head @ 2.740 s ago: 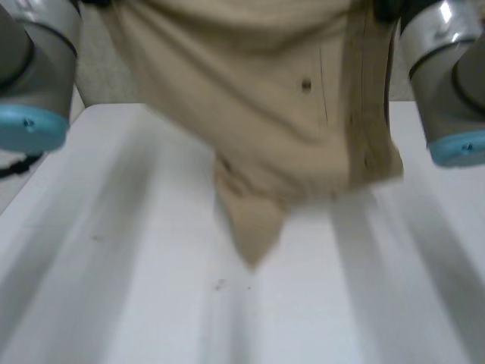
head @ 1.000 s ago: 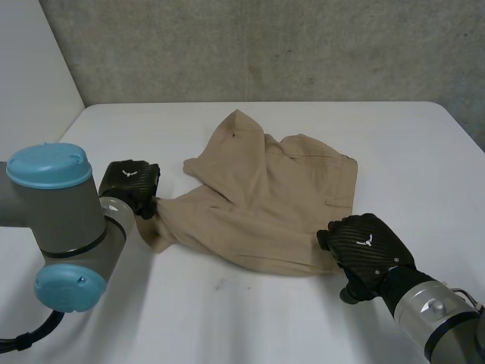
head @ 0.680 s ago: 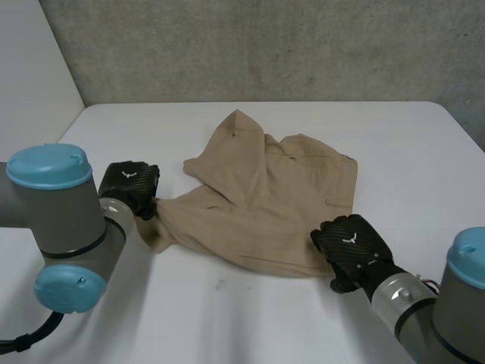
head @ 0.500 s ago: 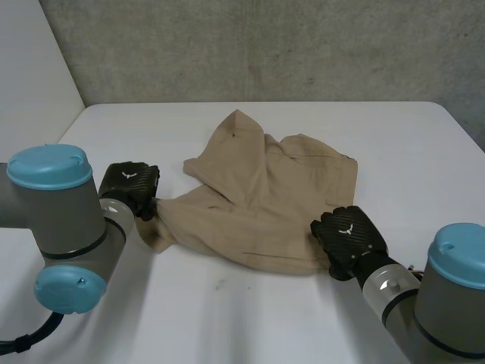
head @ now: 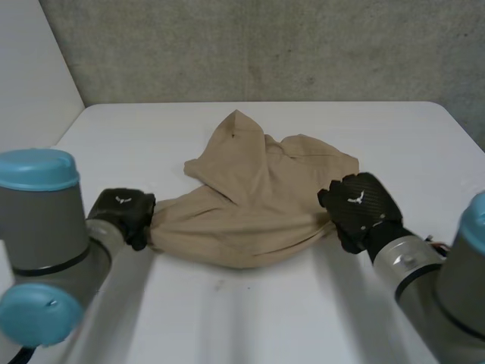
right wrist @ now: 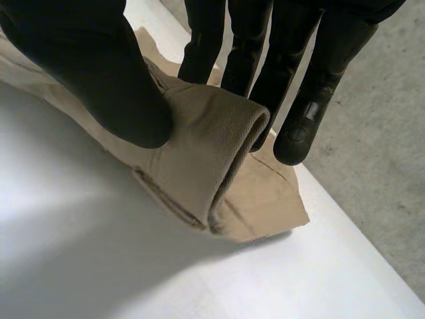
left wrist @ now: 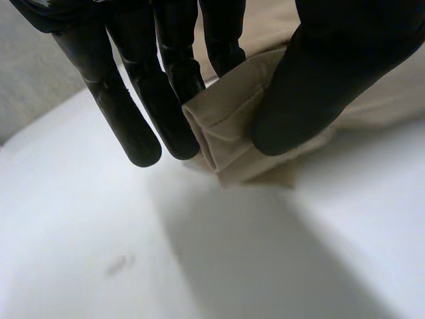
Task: Fold the shorts.
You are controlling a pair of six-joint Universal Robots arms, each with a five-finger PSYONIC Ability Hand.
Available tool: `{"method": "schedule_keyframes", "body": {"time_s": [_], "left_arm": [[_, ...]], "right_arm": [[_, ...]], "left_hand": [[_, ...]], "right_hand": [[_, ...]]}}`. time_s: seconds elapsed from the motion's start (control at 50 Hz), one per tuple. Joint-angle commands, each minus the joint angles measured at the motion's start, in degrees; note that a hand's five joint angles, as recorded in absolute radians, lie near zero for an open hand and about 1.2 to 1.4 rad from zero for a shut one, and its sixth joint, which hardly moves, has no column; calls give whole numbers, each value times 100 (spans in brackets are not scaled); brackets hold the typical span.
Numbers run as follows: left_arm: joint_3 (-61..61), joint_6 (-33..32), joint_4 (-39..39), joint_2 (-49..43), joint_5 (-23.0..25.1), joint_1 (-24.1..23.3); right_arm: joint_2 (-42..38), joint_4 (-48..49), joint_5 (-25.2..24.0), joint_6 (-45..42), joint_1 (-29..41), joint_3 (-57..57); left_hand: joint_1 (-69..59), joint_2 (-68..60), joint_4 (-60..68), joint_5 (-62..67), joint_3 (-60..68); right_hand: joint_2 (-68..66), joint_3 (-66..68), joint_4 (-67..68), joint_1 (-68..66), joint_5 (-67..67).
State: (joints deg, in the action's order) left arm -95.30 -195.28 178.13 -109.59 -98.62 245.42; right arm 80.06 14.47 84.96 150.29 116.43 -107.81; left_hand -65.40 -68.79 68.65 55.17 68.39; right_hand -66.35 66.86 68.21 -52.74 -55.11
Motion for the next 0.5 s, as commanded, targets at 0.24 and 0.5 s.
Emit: {"method": "schedule_keyframes", "body": {"time_s": [0.24,0.5], "left_arm": [[-605,33,-2406,3512,379,-240],[-788,42,-1370,3947,528,-249]], "right_arm": [[1687,-4040,-1086,-537,-1043,1587],[1927,-3926,-1526,-316,-1553,1537]], "left_hand": [[-1460,-1121,1135,1483,1161],[-1460,-1121,1135,1483,1161]], "right_hand": [[-1365,1314,1179,-2726,-1489],[-1365,1314,1179,-2726,-1489]]}}
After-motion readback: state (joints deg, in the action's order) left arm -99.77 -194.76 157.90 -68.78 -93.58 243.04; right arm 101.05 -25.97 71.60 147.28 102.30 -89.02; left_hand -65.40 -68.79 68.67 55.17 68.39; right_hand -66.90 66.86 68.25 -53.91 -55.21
